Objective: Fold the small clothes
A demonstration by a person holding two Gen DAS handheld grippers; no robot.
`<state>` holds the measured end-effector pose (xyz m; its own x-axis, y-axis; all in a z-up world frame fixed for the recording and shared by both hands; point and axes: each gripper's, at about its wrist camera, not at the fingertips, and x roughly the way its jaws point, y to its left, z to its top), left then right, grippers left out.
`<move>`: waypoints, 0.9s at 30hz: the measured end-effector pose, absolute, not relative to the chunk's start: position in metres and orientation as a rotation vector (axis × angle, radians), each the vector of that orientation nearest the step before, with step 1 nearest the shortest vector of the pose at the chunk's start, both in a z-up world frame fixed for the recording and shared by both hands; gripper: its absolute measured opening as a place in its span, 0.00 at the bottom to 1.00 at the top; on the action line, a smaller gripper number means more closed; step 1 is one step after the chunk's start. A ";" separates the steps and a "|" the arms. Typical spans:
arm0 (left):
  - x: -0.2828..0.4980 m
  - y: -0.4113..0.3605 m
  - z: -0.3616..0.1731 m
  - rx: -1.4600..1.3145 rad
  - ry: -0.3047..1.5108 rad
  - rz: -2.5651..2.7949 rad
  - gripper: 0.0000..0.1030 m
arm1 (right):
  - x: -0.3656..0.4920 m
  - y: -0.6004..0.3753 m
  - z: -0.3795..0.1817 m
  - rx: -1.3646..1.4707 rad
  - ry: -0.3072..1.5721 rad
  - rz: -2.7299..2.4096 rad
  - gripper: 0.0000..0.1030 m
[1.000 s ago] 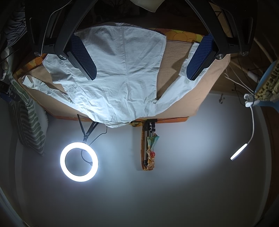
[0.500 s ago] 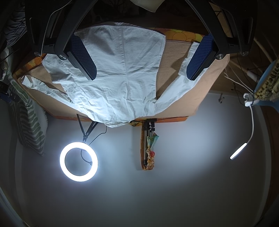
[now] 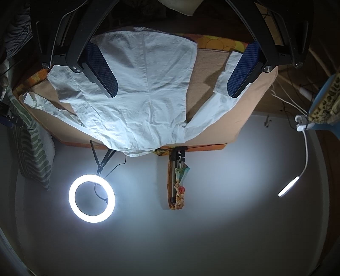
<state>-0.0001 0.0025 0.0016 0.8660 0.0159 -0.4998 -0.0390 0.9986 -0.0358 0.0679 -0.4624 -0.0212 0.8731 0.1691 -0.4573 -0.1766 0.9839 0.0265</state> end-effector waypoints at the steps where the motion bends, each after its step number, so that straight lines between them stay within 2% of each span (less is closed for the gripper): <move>1: 0.001 0.005 0.001 -0.047 0.526 0.029 1.00 | 0.069 -0.460 -0.022 -0.017 0.477 0.186 1.00; 15: 0.006 0.058 -0.012 -0.063 0.522 0.062 0.98 | 0.105 -0.396 0.007 -0.022 0.481 0.392 0.99; 18: 0.013 0.076 -0.019 -0.074 0.540 0.079 0.90 | 0.114 -0.373 0.015 -0.050 0.474 0.441 0.98; 25: 0.033 0.134 -0.045 -0.198 0.619 0.117 0.78 | 0.135 -0.324 0.024 -0.086 0.496 0.522 0.93; 27: 0.040 0.150 -0.054 -0.234 0.652 0.124 0.69 | 0.145 -0.309 0.025 -0.088 0.511 0.542 0.90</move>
